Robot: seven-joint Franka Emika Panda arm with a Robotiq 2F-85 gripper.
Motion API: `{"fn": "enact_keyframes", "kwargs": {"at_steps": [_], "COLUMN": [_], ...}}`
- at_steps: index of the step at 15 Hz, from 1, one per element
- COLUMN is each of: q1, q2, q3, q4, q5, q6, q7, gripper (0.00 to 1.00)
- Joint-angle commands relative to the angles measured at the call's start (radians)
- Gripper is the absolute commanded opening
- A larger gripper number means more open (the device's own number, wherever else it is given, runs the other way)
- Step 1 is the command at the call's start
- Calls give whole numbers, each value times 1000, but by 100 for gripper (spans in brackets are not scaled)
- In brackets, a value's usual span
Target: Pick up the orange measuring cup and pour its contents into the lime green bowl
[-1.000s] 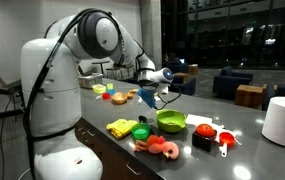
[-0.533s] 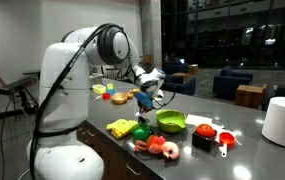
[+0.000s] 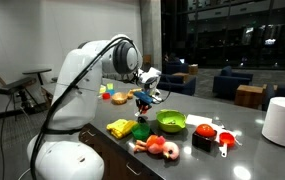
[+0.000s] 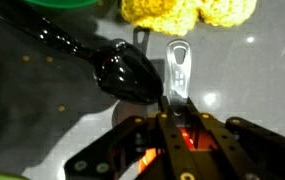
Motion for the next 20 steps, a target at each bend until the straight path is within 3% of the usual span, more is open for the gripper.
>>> {"fn": "enact_keyframes", "kwargs": {"at_steps": [1,9,10,13,20], "q1": [10,24,24,21,38], "q2": [107,322,341,376,339], "q3": [28,53,56,61,43], "q4": [176,449,473,522,528], "q5": [-84,-143,-142,-136,-170], "q6": [-82,-161,-172,-184,-183], "q7": [42,24,23,23,48], "gripper": [4,4,42,53,98]}}
